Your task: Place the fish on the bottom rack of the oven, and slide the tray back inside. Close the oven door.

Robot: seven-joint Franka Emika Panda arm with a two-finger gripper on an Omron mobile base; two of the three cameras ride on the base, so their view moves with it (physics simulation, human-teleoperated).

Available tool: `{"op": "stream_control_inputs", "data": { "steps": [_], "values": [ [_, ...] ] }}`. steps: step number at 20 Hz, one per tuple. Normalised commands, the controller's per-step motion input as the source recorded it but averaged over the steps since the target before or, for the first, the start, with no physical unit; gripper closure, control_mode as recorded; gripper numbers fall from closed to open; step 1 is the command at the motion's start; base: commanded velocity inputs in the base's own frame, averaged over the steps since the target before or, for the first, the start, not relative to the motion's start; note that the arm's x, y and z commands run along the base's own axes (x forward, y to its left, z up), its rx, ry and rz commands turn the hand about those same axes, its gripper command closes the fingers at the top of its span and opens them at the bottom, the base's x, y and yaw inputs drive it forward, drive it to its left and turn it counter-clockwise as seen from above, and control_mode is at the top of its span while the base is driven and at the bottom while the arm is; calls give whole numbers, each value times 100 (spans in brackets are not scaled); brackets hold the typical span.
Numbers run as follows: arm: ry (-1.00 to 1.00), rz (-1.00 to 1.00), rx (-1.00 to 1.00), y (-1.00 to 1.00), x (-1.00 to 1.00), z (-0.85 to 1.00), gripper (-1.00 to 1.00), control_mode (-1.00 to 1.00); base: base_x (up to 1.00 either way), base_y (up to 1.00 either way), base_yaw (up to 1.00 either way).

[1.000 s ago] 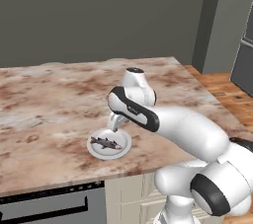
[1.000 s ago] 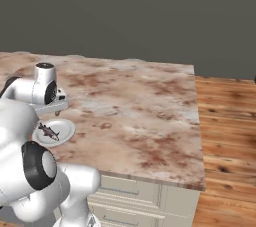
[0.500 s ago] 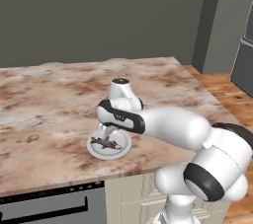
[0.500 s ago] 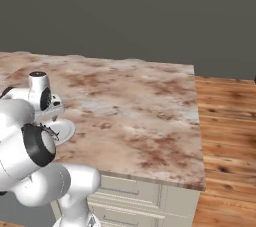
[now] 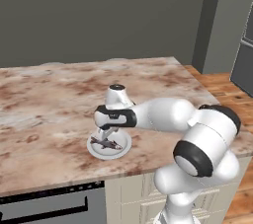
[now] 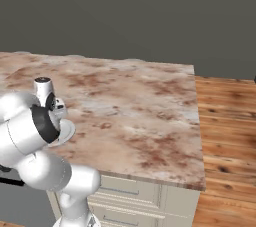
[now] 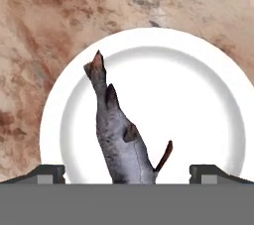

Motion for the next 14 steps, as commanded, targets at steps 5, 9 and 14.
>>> {"op": "stream_control_inputs", "data": {
  "steps": [5,9,14],
  "values": [
    [0,0,-3,40,0,-24,-100,-100,0,0,0],
    [0,0,-1,13,0,-25,-100,-100,0,0,0],
    [0,0,0,-1,0,-23,-100,-100,0,0,0]
  ]
}}
